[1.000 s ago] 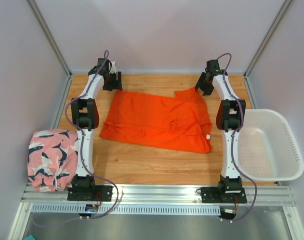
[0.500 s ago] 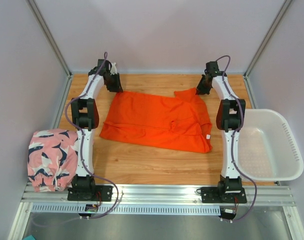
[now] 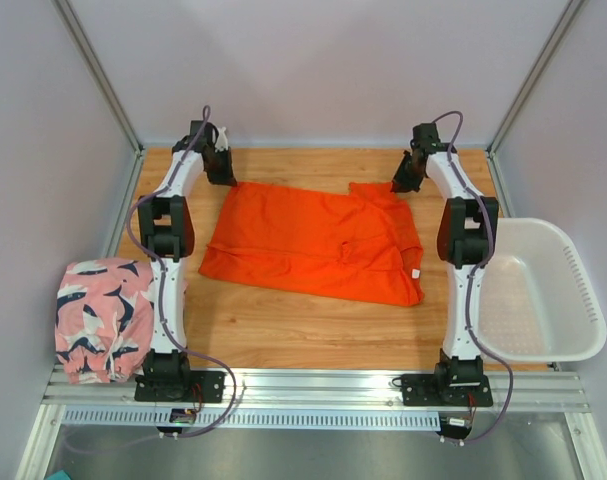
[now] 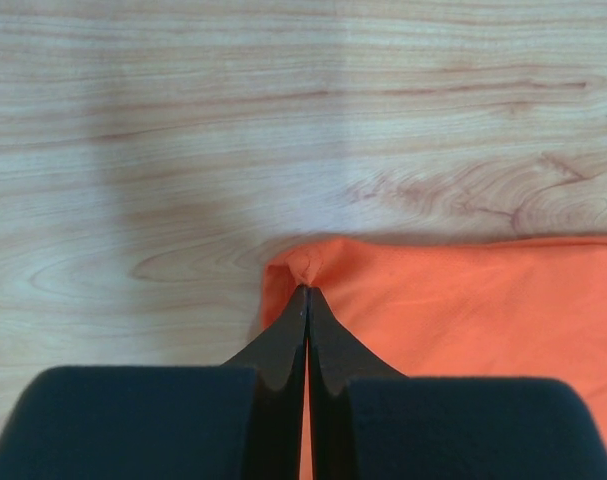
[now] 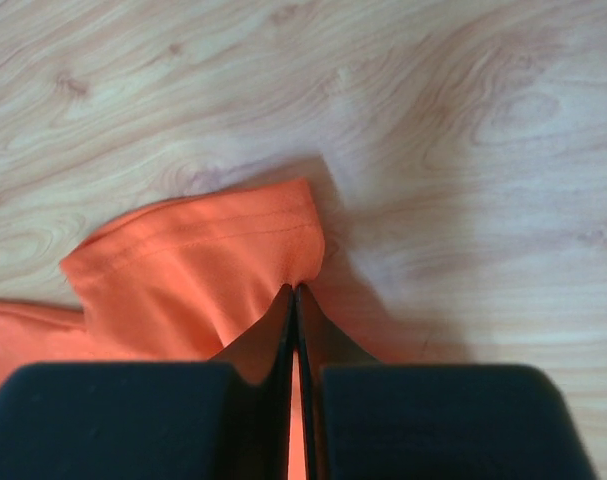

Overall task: Fold and stack the mixed laundry pile
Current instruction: Fold the T-shirt.

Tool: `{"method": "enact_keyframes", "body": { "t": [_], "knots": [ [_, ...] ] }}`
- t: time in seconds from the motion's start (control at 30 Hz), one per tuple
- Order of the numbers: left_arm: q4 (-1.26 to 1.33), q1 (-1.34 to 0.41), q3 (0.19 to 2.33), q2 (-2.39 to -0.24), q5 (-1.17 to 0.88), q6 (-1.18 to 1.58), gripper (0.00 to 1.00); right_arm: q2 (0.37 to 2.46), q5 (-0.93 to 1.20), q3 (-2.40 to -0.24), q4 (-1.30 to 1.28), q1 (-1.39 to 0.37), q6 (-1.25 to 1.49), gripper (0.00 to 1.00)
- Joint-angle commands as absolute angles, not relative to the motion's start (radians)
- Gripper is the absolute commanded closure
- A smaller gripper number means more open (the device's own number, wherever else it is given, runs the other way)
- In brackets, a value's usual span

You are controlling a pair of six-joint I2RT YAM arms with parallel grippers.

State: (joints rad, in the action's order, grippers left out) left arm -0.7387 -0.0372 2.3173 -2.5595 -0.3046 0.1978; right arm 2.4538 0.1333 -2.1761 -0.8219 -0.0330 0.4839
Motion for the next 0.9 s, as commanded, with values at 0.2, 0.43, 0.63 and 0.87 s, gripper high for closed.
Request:
{"method": "enact_keyframes", "body": {
  "t": [0.2, 0.43, 0.63, 0.87],
  "knots": [
    [-0.647, -0.028, 2.191, -2.327, -0.325, 0.095, 1.0, 2.145, 0.163, -1.97, -0.689, -0.055, 0.476, 1.0],
    [-0.699, -0.018, 2.117, -2.266, -0.365, 0.057, 1.0, 2.025, 0.176, -1.801, -0.661, -0.061, 0.476, 1.0],
    [-0.75, -0.009, 1.991, -2.156, -0.429, 0.002, 1.0, 1.799, 0.161, -1.568, -0.641, -0.075, 0.474, 1.0],
    [-0.764, -0.006, 1.673, -1.95, -0.388, -0.146, 1.0, 1.493, 0.123, -1.099, -0.537, -0.118, 0.528, 1.0]
  ]
}}
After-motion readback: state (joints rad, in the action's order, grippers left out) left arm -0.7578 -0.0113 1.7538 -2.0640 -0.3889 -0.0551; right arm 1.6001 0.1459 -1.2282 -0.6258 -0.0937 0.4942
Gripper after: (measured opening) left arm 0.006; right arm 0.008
